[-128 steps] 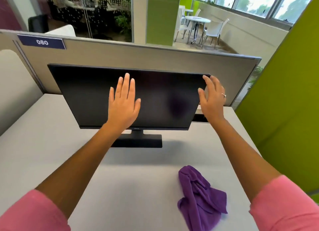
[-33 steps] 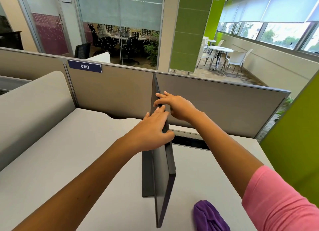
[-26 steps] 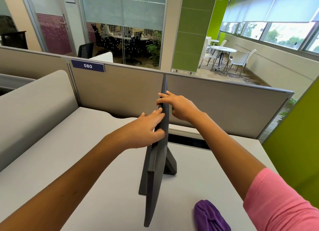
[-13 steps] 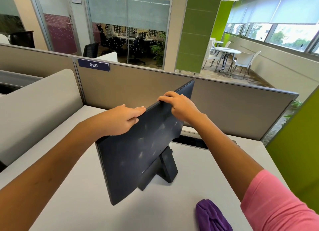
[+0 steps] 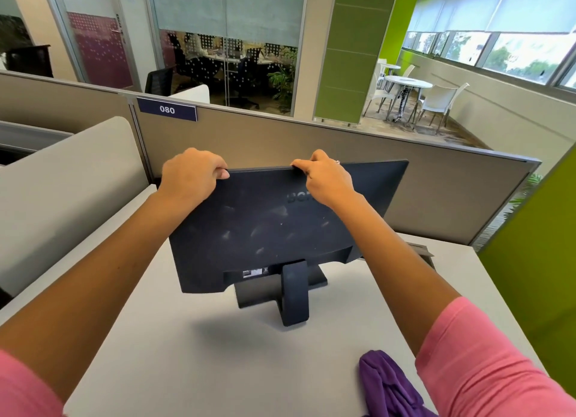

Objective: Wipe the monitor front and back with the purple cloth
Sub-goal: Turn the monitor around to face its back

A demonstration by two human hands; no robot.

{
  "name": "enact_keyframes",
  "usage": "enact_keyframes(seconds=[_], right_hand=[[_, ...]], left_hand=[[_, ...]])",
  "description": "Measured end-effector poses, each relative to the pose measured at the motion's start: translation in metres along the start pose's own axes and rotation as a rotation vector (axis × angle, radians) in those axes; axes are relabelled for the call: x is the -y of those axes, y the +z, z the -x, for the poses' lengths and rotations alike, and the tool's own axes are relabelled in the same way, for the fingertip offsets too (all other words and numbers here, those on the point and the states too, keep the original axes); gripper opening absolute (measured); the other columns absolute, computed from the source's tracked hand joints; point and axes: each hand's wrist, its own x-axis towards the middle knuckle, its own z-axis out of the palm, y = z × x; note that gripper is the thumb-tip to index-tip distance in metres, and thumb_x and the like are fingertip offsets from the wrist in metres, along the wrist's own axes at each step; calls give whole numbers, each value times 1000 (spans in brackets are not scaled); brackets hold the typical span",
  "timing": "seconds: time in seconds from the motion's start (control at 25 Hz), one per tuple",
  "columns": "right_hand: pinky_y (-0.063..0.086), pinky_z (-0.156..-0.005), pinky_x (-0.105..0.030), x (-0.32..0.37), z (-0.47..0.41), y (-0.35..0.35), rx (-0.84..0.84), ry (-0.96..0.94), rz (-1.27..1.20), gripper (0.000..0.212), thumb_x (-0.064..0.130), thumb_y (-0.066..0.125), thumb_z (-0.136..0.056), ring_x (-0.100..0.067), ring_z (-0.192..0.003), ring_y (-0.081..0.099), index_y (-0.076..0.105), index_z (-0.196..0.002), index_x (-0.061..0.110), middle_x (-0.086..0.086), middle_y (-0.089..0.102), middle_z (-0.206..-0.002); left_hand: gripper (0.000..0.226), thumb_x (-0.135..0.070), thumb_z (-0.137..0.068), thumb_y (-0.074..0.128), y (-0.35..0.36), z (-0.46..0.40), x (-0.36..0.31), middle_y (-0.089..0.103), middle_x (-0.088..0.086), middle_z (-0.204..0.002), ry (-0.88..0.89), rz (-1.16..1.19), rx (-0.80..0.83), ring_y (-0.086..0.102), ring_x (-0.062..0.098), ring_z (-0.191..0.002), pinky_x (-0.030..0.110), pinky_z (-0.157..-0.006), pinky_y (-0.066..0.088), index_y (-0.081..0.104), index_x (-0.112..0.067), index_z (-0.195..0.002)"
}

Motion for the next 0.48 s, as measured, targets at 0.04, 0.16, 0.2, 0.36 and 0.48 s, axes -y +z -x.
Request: enact_keyframes(seconds=[0.04,0.16,0.2,0.36,0.48], right_hand=[[35,-60,-34,4,-1,0,-2,26,15,50,5,36,-93,-28,-94,44,48,-131,35,-5,42,-113],[36,-63,-37,18,-5,2,-12,91,76,49,3,39,-92,-33,-112,40,49,-130,33,-9,42,-117],[37,-64,-38,24,-6,3,-19,105,102,48,3,41,-92,-35,-115,39,50,-129,31,-10,42,-118],[37,-64,-37,36,-6,5,-47,143,182,43,2,47,-90,-38,-119,39,51,-127,24,-12,43,-119],[35,-63,-35,39,-4,7,-69,144,218,43,1,49,-89,-36,-116,41,50,-127,21,-11,45,-117]], left_hand=[[22,-29,-95,55,3,-6,4,70,11,-101,-13,1,-18,62,35,-92,38,-69,46,71,-19,-107],[22,-29,-94,56,13,-24,17,70,13,-97,-31,-16,-45,61,37,-90,36,-65,40,72,-17,-103],[22,-29,-94,56,17,-29,21,69,15,-96,-35,-13,-54,61,38,-88,35,-63,38,72,-15,-102],[27,-28,-96,52,31,-44,35,70,17,-94,-14,48,-87,61,39,-85,33,-62,38,72,-11,-103],[27,-28,-96,52,36,-49,42,70,17,-96,10,121,-103,61,38,-86,36,-66,45,72,-12,-103]])
